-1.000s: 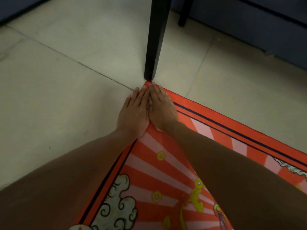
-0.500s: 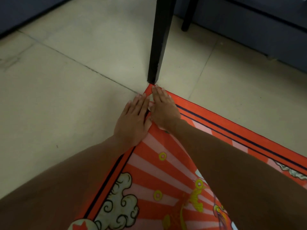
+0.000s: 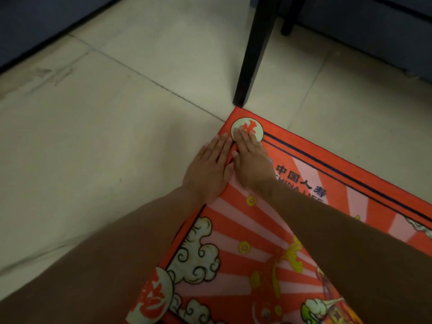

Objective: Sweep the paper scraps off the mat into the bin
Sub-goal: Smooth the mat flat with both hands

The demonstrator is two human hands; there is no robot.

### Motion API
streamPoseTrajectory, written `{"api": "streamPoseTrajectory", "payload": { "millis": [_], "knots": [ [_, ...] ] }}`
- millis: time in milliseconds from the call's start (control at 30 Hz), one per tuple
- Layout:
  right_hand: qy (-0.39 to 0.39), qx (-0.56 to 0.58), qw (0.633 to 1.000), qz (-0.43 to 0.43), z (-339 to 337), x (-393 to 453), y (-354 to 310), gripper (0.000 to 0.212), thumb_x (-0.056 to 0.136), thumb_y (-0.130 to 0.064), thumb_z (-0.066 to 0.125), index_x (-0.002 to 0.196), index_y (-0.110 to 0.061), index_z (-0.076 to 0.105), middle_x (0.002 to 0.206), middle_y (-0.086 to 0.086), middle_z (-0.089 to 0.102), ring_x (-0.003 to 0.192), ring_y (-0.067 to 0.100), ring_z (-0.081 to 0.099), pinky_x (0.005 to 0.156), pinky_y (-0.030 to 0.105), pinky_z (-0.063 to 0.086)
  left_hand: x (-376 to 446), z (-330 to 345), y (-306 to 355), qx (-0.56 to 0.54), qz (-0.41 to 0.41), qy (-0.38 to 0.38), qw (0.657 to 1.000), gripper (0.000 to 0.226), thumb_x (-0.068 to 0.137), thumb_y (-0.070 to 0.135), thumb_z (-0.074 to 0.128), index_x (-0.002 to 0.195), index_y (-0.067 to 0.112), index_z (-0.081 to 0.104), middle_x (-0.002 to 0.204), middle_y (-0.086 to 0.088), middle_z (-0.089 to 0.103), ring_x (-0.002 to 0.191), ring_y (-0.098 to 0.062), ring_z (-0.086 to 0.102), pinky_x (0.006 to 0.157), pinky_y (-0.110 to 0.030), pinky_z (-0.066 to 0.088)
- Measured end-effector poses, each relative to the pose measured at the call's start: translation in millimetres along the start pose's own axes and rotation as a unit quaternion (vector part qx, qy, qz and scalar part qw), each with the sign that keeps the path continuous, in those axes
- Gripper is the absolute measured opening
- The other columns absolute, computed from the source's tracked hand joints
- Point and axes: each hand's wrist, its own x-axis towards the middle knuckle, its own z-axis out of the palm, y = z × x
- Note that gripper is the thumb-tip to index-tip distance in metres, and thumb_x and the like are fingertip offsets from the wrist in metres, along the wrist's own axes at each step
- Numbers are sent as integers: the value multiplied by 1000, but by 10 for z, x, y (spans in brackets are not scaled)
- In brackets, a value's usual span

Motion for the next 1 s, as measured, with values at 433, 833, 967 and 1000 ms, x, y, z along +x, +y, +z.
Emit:
{"api": "streamPoseTrajectory", "payload": {
  "millis": [433, 833, 967, 1000],
  "knots": [
    [-139, -60, 987, 48, -195, 89, -114, 74, 101, -54, 23, 154, -20, -15, 162, -1, -17, 150, 20, -13, 123, 39, 4, -1617, -139, -121, 20, -3, -31, 999, 60, 104, 40, 22, 155, 12, 9, 164, -2, 5, 151, -13, 0, 121, -35, 9],
    [-40, -12, 999, -18, 358, -942, -820, 62, 105, -41, 18, 155, -17, -10, 162, -2, -15, 149, 22, -16, 122, 39, -4, -1780, -168, -129, 38, -2, -39, 999, 60, 105, 40, 25, 155, 12, 10, 163, -3, 7, 150, -14, 1, 122, -33, 8],
    [-38, -20, 999, -7, 396, -912, -810, 62, 105, -42, 15, 155, -18, -12, 162, -3, -17, 149, 20, -16, 121, 38, -5, -1857, -198, -109, 35, -5, -41, 999, 60, 105, 39, 25, 155, 10, 10, 163, -5, 7, 151, -15, 1, 122, -34, 7],
    [-38, -23, 999, -8, 401, -906, -812, 62, 104, -42, 14, 155, -18, -12, 162, -3, -17, 149, 20, -16, 121, 38, -6, -1951, -194, -107, 33, -7, -47, 998, 60, 105, 38, 24, 155, 10, 9, 163, -5, 5, 151, -16, -1, 122, -35, 8]
  ]
}}
